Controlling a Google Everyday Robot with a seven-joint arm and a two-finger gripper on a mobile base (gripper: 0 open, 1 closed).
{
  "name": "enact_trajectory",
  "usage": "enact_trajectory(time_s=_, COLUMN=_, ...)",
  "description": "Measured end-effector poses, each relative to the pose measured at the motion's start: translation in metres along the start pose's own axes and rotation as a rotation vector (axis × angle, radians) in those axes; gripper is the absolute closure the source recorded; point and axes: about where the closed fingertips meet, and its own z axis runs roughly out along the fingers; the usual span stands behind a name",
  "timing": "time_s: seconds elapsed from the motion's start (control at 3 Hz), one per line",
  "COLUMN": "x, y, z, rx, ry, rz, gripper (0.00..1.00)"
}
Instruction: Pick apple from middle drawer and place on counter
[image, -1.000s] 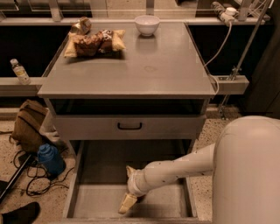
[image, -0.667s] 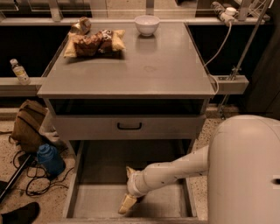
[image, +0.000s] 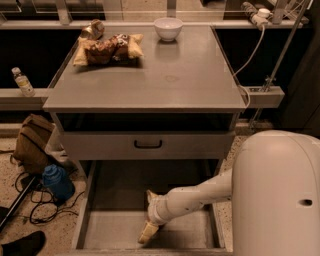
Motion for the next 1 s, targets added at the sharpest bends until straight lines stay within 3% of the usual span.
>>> enact_trajectory(time_s=1.0, x=0.013, y=0.003, z=0.000, rx=-0.003, ry=0.019, rz=0.000, gripper=0.00)
